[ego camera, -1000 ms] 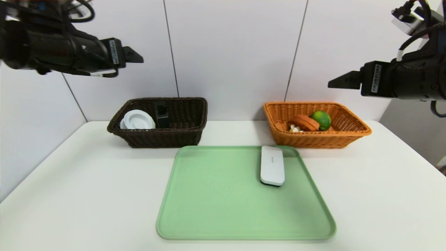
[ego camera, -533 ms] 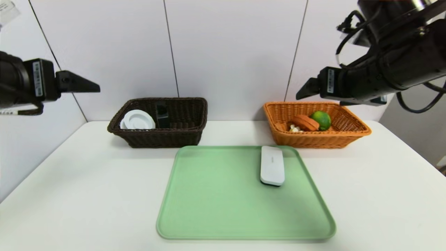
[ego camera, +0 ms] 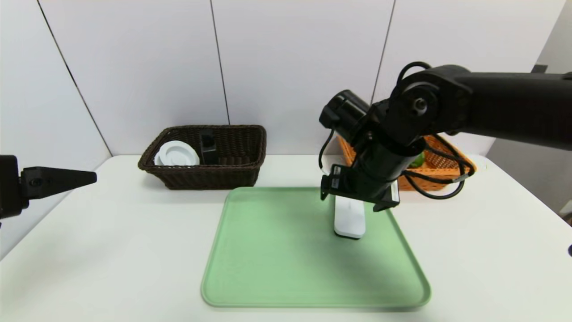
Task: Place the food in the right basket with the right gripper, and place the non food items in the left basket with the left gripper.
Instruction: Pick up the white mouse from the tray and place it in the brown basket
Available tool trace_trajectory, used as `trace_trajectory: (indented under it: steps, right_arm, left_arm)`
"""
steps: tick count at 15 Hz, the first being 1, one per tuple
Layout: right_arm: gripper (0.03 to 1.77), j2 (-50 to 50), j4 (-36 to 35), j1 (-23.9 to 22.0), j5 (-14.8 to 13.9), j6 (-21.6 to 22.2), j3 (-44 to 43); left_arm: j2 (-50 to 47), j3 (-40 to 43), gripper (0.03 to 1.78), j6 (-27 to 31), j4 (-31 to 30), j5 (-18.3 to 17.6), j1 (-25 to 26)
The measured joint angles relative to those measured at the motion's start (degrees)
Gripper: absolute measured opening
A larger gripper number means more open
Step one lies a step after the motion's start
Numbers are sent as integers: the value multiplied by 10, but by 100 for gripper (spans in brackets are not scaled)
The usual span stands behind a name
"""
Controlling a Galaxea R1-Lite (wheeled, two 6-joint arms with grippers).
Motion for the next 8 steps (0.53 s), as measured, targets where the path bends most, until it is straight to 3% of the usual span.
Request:
trace_trajectory:
  steps: [5,8]
  right_arm:
    - [171,40,-67,0,-8,10,1]
    - [171,58,-67,-2,-40,10,1]
  left_arm:
    - [-15,27,169,0,0,-2,0]
    - [-16,29,169,0,0,-9,0]
